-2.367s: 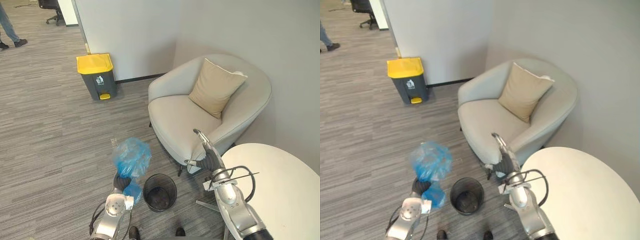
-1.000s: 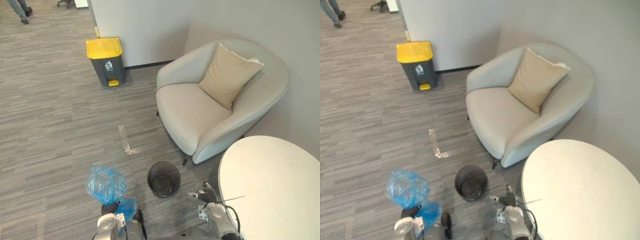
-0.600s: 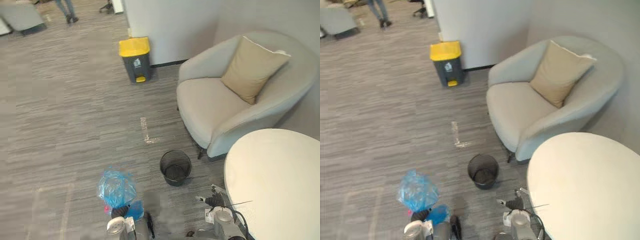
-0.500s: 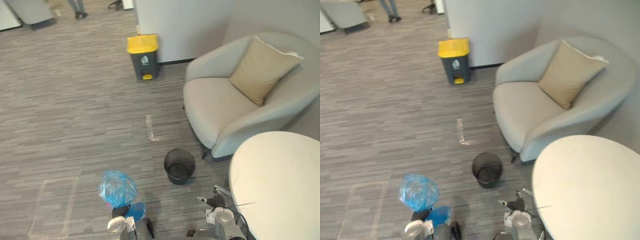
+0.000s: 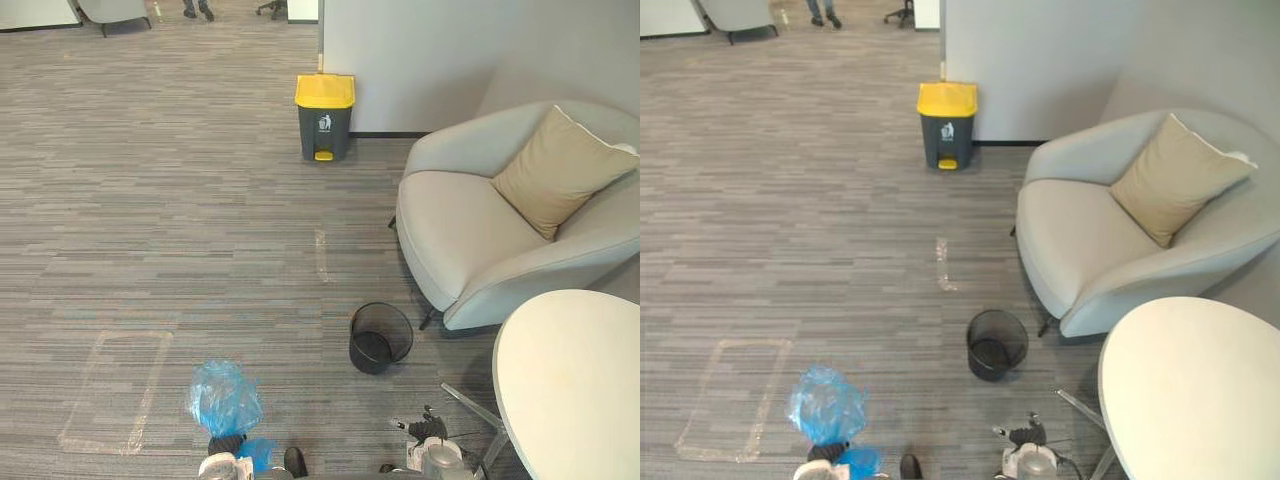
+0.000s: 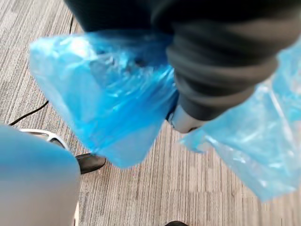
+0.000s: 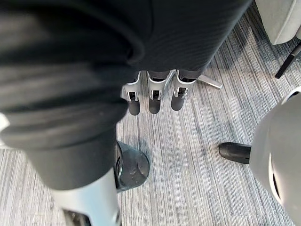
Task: Gather rubbish on tea table into small bin, then transfer packed bag to large trash can.
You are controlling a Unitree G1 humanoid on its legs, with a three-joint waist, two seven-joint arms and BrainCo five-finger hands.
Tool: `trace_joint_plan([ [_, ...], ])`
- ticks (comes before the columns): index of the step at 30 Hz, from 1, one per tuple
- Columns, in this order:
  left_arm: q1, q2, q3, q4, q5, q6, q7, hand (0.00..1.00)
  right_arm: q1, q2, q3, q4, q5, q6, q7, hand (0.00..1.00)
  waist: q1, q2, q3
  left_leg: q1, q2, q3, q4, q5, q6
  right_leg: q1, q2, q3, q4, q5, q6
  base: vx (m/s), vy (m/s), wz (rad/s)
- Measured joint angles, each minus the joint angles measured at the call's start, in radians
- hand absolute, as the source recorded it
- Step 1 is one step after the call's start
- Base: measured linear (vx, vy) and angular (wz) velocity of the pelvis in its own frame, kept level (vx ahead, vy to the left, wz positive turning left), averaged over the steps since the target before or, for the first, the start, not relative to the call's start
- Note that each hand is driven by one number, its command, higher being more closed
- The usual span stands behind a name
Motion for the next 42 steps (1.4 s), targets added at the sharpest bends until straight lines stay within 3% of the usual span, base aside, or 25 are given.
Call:
trace_joint_plan([
  [3,-0.003,-0.002,0.001,0.002,-0.003,-0.003,0.002,1.00,0.002,-0.016,-0.013,0.002,-0.027,0.001,-0.001,0.00,-0.001,0.000,0.013,0.017,-0.029,-0.051,-0.005,-0.030,0.021,-0.021,-0.057,-0.007,0.162,-0.027,0.021,0.11,0.053,0.38],
  [4,-0.003,-0.005,0.001,0.002,-0.004,-0.003,0.002,1.00,0.003,-0.019,-0.012,0.001,-0.027,0.001,-0.001,0.00,-0.001,-0.002,0.015,0.022,-0.028,-0.057,-0.002,-0.032,0.024,-0.036,-0.062,0.003,0.207,-0.019,0.009,0.13,0.069,0.52],
  [5,-0.004,-0.009,0.002,0.001,-0.004,-0.004,0.003,1.00,0.004,-0.021,-0.012,-0.006,-0.028,0.001,-0.002,0.00,-0.001,0.020,0.024,0.033,-0.021,-0.085,0.016,-0.046,0.034,-0.071,-0.065,0.039,0.323,0.005,-0.035,0.13,0.082,0.51],
  [6,-0.004,-0.011,0.005,-0.002,-0.004,-0.003,0.003,1.00,0.008,-0.019,-0.012,-0.013,-0.028,0.001,-0.002,0.00,-0.003,0.020,0.028,0.035,-0.018,-0.106,0.037,-0.062,0.041,-0.103,-0.066,0.081,0.407,0.029,-0.069,0.20,0.082,0.68],
  [9,-0.007,-0.020,0.036,-0.016,-0.004,-0.003,0.003,1.00,0.026,0.015,-0.012,-0.023,-0.027,0.000,0.000,0.00,-0.008,0.013,0.035,0.031,0.013,-0.182,0.128,-0.128,0.065,-0.209,0.036,0.205,0.557,-0.093,-0.055,0.25,0.012,0.78],
  [11,-0.010,-0.026,0.060,-0.020,-0.003,-0.001,0.003,1.00,0.017,0.024,-0.014,-0.024,-0.027,0.000,0.000,0.00,-0.006,0.002,0.042,0.054,0.017,-0.222,0.158,-0.157,0.056,-0.265,0.109,0.202,0.536,-0.140,-0.056,0.32,-0.008,0.65],
  [13,-0.011,-0.029,0.062,-0.020,-0.003,-0.001,0.002,1.00,0.015,0.025,-0.015,-0.026,-0.026,-0.001,-0.001,0.00,-0.006,0.004,0.042,0.068,0.017,-0.248,0.162,-0.179,0.044,-0.302,0.160,0.210,0.484,-0.142,-0.054,0.29,-0.032,0.57],
  [14,-0.020,-0.031,0.063,-0.020,-0.003,-0.001,0.001,1.00,0.015,0.026,-0.022,-0.030,-0.026,-0.003,-0.001,0.00,-0.007,0.003,0.041,0.078,0.011,-0.278,0.159,-0.191,0.034,-0.319,0.192,0.233,0.436,-0.131,-0.075,0.42,-0.074,0.77],
  [16,-0.033,-0.039,0.063,-0.021,-0.002,-0.001,0.001,1.00,0.024,0.030,-0.044,-0.040,-0.025,-0.002,-0.002,0.00,-0.016,-0.003,0.038,0.108,-0.005,-0.333,0.162,-0.218,0.017,-0.308,0.196,0.230,0.350,-0.076,-0.120,0.49,-0.099,1.00],
  [17,-0.037,-0.041,0.070,-0.020,-0.001,-0.001,0.001,1.00,0.041,0.034,-0.050,-0.043,-0.024,-0.001,-0.001,0.00,-0.018,-0.027,0.026,0.120,-0.021,-0.349,0.171,-0.237,0.004,-0.292,0.189,0.227,0.303,-0.049,-0.139,0.52,-0.112,0.78],
  [19,-0.039,-0.075,0.092,-0.021,-0.001,0.000,0.000,1.00,0.032,0.038,-0.064,-0.053,-0.021,-0.001,-0.002,0.00,-0.014,0.031,0.019,0.085,0.017,-0.341,0.274,-0.282,-0.036,-0.256,0.200,0.189,0.295,-0.062,-0.150,0.53,-0.099,0.40],
  [21,-0.045,-0.102,0.100,-0.024,-0.002,0.000,0.000,1.00,0.031,0.033,-0.061,-0.056,-0.020,0.001,-0.003,0.00,-0.027,0.054,0.032,0.019,0.041,-0.284,0.505,-0.292,-0.053,-0.165,0.215,0.167,0.227,-0.073,-0.163,0.45,-0.084,0.38],
  [22,-0.053,-0.105,0.101,-0.031,-0.002,0.000,0.000,1.00,0.033,0.038,-0.056,-0.061,-0.019,0.002,-0.003,0.00,-0.031,0.054,0.042,-0.067,0.069,-0.241,0.742,-0.264,-0.097,-0.098,0.222,0.170,0.178,-0.075,-0.163,0.39,-0.057,0.14],
  [23,-0.053,-0.104,0.100,-0.047,-0.002,-0.003,-0.002,1.00,0.022,0.049,-0.040,-0.061,-0.019,0.005,-0.005,0.00,-0.024,0.049,0.050,-0.146,0.115,-0.186,0.902,-0.274,-0.099,-0.053,0.230,0.181,0.150,-0.080,-0.171,0.44,-0.034,-0.15],
  [24,-0.056,-0.104,0.101,-0.064,-0.003,-0.004,-0.002,1.00,0.015,0.051,-0.036,-0.059,-0.019,0.008,-0.006,0.00,-0.012,0.047,0.054,-0.204,0.162,-0.126,0.972,-0.302,-0.061,-0.013,0.232,0.202,0.130,-0.087,-0.181,0.31,-0.002,-0.44],
  [26,-0.061,-0.106,0.102,-0.081,-0.003,-0.004,-0.002,1.00,-0.015,0.049,-0.041,-0.061,-0.018,0.011,-0.010,0.00,-0.001,0.037,0.063,-0.275,0.210,-0.091,0.864,-0.343,-0.040,0.024,0.222,0.232,0.125,-0.087,-0.181,0.26,0.064,-0.57],
  [28,-0.066,-0.105,0.102,-0.084,-0.002,-0.005,-0.002,1.00,-0.019,0.051,-0.043,-0.061,-0.018,0.012,-0.016,0.00,0.005,0.032,0.063,-0.318,0.218,-0.110,0.742,-0.335,-0.046,0.040,0.201,0.248,0.120,-0.097,-0.165,0.24,0.163,-0.49],
  [29,-0.070,-0.107,0.100,-0.082,-0.002,-0.005,-0.001,1.00,-0.009,0.050,-0.043,-0.061,-0.018,0.012,-0.018,0.00,0.008,0.033,0.058,-0.329,0.217,-0.141,0.635,-0.292,-0.044,0.047,0.188,0.265,0.120,-0.113,-0.139,0.27,0.251,-0.67],
  [30,-0.072,-0.114,0.098,-0.079,-0.002,-0.006,-0.002,1.00,-0.004,0.050,-0.042,-0.060,-0.019,0.012,-0.018,0.00,0.015,0.047,0.055,-0.333,0.219,-0.174,0.547,-0.148,-0.074,0.056,0.183,0.288,0.120,-0.146,-0.088,0.31,0.340,-0.60],
  [31,-0.079,-0.109,0.100,-0.073,-0.002,-0.004,-0.001,1.00,-0.006,0.048,-0.034,-0.054,-0.018,0.017,-0.017,0.00,0.017,0.034,0.051,-0.330,0.198,-0.160,0.562,-0.157,-0.059,0.057,0.162,0.310,0.123,-0.164,-0.065,0.27,0.305,-0.42],
  [35,-0.091,-0.102,0.100,-0.058,-0.002,-0.003,0.001,1.00,0.015,0.053,-0.037,-0.058,-0.019,0.025,-0.016,0.00,0.021,0.003,0.044,-0.277,0.162,-0.060,0.560,-0.236,-0.015,0.010,0.096,0.362,0.234,-0.143,-0.046,0.23,0.290,-0.50],
  [37,-0.082,-0.097,0.086,-0.057,-0.002,-0.002,0.001,1.00,0.025,0.050,-0.032,-0.058,-0.020,0.025,-0.014,0.00,0.022,0.003,0.045,-0.197,0.153,-0.005,0.517,-0.266,-0.005,-0.085,0.079,0.373,0.448,-0.089,-0.022,0.26,0.271,-0.82],
  [38,-0.082,-0.093,0.077,-0.051,-0.002,0.001,0.001,1.00,0.025,0.049,-0.031,-0.059,-0.020,0.025,-0.014,0.00,0.017,0.007,0.048,-0.147,0.146,0.016,0.481,-0.267,-0.003,-0.165,0.072,0.371,0.607,-0.053,-0.023,0.19,0.173,-0.60],
  [40,-0.085,-0.091,0.077,-0.031,-0.003,0.006,0.002,1.00,0.034,0.049,-0.037,-0.071,-0.019,0.021,-0.015,0.00,0.003,0.008,0.049,-0.069,0.130,0.034,0.413,-0.267,-0.004,-0.254,0.073,0.325,0.753,-0.069,-0.037,0.23,0.108,-0.26],
  [42,-0.091,-0.093,0.078,-0.015,-0.004,0.006,0.002,1.00,0.034,0.050,-0.044,-0.077,-0.021,0.020,-0.016,0.00,-0.005,0.002,0.047,0.001,0.127,0.055,0.352,-0.265,-0.010,-0.305,0.076,0.218,0.734,-0.109,-0.054,0.28,0.035,-0.09],
])
